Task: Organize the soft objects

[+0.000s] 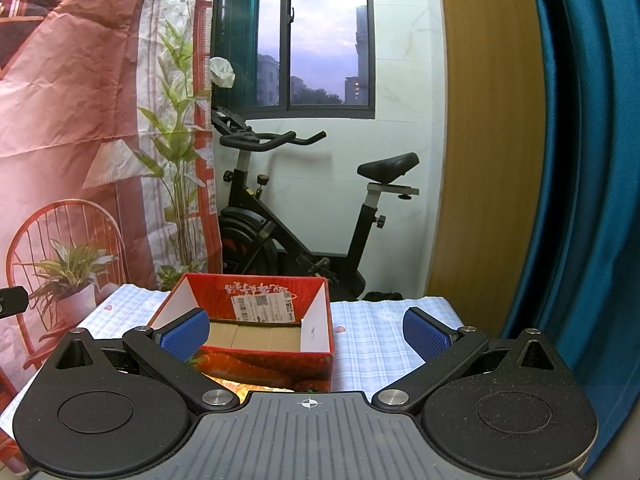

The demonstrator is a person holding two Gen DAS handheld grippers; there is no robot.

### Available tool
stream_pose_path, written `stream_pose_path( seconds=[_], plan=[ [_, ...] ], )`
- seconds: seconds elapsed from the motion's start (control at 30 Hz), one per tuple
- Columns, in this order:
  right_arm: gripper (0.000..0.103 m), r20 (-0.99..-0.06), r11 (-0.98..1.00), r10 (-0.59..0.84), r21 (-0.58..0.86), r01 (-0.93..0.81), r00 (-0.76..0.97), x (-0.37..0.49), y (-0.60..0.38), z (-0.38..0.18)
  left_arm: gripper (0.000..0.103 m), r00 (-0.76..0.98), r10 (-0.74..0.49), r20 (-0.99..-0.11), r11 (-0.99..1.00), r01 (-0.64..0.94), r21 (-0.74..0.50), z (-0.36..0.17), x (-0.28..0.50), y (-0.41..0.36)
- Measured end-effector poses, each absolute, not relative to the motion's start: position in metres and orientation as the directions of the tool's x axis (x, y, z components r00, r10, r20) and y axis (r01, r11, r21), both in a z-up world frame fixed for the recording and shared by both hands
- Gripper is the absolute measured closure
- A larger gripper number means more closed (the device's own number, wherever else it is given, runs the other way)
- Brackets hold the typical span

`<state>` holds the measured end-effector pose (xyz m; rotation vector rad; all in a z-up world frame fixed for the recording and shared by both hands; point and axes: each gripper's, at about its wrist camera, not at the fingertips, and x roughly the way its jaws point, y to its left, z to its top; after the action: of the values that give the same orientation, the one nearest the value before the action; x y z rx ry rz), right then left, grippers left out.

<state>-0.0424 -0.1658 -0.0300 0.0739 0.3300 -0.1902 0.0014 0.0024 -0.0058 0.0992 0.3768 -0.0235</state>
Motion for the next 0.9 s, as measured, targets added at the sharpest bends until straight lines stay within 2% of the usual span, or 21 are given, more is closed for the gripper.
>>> stream_pose_path(
  seconds=[0.9],
  plan=[
    [0.0,-0.33,0.979,-0.173,0.043,0.197,0.928,-0.0422,-0.1663,-0.0306,0.0,0.93,-0.006,-0.369,0.995,0.042,0.091,-0.0074,0.0005,0.002]
  ],
)
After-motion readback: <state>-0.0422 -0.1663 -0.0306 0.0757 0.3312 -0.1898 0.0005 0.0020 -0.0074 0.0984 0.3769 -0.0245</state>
